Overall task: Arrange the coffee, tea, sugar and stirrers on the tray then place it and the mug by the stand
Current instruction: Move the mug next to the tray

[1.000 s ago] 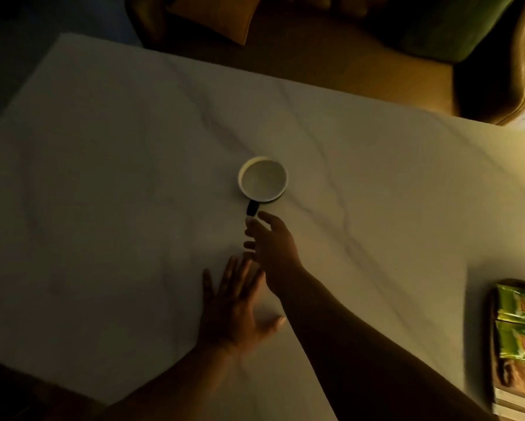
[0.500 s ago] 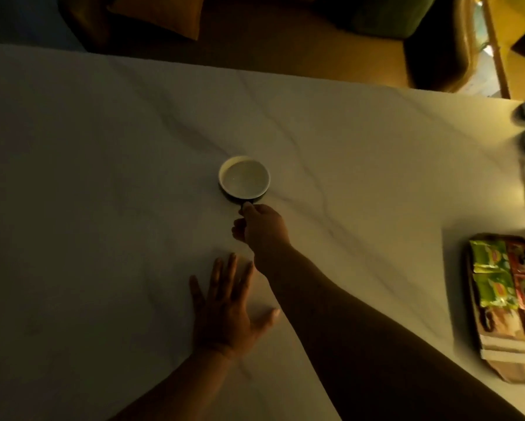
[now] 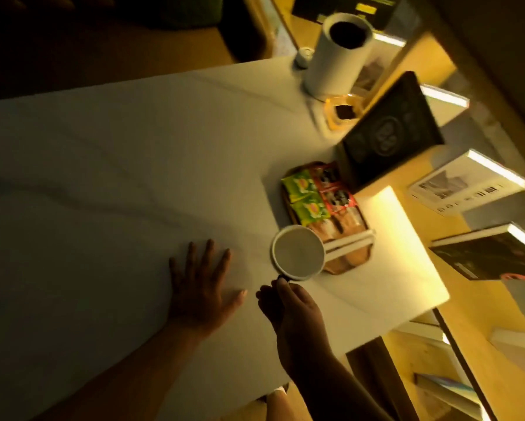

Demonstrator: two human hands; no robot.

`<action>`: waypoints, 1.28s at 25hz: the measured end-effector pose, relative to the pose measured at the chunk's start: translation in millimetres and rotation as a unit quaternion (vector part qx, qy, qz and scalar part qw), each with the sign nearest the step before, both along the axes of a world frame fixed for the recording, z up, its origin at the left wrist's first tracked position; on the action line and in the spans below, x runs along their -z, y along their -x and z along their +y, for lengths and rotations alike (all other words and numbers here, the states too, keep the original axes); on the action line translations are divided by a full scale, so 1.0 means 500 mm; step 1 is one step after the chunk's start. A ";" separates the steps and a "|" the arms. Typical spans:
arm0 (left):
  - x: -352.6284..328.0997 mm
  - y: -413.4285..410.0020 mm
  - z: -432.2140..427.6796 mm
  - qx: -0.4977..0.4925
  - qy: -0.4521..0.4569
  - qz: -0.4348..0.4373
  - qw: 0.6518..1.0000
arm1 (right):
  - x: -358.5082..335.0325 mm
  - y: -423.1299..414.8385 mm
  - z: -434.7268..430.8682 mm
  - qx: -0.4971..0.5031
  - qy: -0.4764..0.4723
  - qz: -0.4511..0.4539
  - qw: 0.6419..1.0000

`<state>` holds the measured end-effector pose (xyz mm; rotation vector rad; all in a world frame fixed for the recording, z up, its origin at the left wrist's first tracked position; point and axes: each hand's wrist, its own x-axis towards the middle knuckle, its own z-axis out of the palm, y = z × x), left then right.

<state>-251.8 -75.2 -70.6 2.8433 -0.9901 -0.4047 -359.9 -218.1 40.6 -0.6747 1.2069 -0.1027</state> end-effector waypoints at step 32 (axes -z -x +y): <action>0.022 0.017 -0.250 0.062 -0.008 -0.055 0.997 | 0.090 0.117 -0.153 0.282 -0.071 0.042 0.956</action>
